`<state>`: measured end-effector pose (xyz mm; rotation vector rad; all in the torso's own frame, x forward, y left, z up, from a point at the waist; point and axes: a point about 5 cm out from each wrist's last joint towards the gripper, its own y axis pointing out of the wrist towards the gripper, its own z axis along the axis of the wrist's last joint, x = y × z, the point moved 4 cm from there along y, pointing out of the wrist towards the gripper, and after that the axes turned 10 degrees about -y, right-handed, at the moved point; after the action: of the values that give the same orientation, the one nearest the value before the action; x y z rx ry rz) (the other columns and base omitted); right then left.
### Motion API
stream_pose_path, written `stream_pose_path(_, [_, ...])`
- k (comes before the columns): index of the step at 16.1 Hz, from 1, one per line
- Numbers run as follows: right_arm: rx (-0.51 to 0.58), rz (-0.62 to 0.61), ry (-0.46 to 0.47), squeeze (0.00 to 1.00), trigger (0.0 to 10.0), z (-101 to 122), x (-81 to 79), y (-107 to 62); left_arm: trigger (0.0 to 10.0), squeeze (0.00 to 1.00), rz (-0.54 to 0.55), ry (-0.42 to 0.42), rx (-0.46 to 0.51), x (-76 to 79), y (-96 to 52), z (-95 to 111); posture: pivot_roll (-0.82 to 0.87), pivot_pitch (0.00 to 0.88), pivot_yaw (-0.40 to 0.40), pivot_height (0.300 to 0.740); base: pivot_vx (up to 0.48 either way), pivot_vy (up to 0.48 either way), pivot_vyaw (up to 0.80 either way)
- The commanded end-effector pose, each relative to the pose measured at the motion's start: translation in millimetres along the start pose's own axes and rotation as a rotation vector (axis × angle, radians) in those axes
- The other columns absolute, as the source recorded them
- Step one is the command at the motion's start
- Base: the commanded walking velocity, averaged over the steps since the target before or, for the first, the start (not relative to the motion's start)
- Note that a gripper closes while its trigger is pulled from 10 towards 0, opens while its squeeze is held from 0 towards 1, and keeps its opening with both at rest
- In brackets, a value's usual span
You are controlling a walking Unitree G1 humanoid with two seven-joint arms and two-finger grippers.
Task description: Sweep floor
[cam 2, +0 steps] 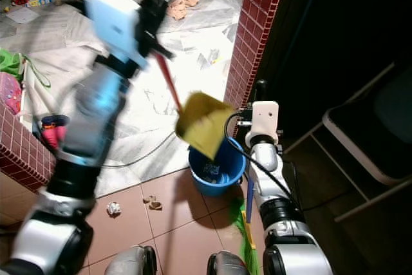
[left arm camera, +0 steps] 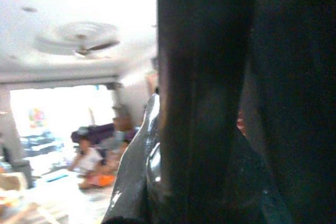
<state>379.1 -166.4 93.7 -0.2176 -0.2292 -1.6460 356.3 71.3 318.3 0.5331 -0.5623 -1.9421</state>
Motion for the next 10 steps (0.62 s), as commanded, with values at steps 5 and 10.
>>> stream_pose_path(5, [0.03,0.01,-0.001,0.0,10.0,7,-1.2,3.0,10.0,0.0,0.194,0.261,0.195,-63.8,-5.4,66,0.02,0.064,-0.051,0.74,0.0,0.0,0.0])
stream_pose_path(10, [0.019,0.007,0.018,0.0,10.0,6,-1.5,4.1,10.0,0.0,0.329,0.172,-0.127,-86.8,-48.3,-15,0.03,0.059,-0.046,0.74,0.0,0.0,0.0])
